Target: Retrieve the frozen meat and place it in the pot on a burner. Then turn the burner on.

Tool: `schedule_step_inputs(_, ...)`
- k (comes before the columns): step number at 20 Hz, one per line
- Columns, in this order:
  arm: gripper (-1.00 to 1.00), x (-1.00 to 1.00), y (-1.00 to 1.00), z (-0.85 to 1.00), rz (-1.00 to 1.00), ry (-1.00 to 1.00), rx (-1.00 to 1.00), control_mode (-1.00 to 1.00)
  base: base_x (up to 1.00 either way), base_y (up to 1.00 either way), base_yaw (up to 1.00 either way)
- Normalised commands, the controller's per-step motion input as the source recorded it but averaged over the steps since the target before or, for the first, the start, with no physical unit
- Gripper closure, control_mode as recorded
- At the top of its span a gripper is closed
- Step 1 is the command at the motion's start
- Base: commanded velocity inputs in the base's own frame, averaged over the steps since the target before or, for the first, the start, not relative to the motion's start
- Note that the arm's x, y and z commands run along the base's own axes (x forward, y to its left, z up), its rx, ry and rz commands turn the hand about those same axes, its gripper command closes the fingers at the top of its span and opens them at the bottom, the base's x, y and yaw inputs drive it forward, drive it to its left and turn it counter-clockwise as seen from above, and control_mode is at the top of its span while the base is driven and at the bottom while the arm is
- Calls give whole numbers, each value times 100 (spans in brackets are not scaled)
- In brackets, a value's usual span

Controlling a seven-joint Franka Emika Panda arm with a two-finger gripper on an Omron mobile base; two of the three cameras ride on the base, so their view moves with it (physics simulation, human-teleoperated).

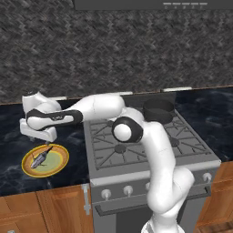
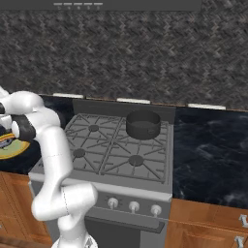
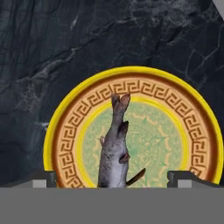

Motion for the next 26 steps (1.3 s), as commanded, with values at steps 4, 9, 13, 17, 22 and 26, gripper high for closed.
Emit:
schedule_step_inputs(4, -100, 13, 0, -40, 0, 0, 0, -100, 0, 0, 0)
schedule_step_inputs(9, -100, -8, 0, -29, 0, 1, 0, -100, 0, 0, 0)
schedule_step_inputs(13, -100, -19, 0, -20, 0, 2, 0, -100, 0, 0, 0)
schedule_step_inputs(17, -100, -21, -6, -21, -1, 2, 0, -100, 0, 0, 0)
schedule_step_inputs(22, -100, -15, -9, -19, -2, 4, 0, -100, 0, 0, 0)
schedule_step_inputs(26, -100, -16, -9, -17, -2, 3, 0, -100, 0, 0, 0)
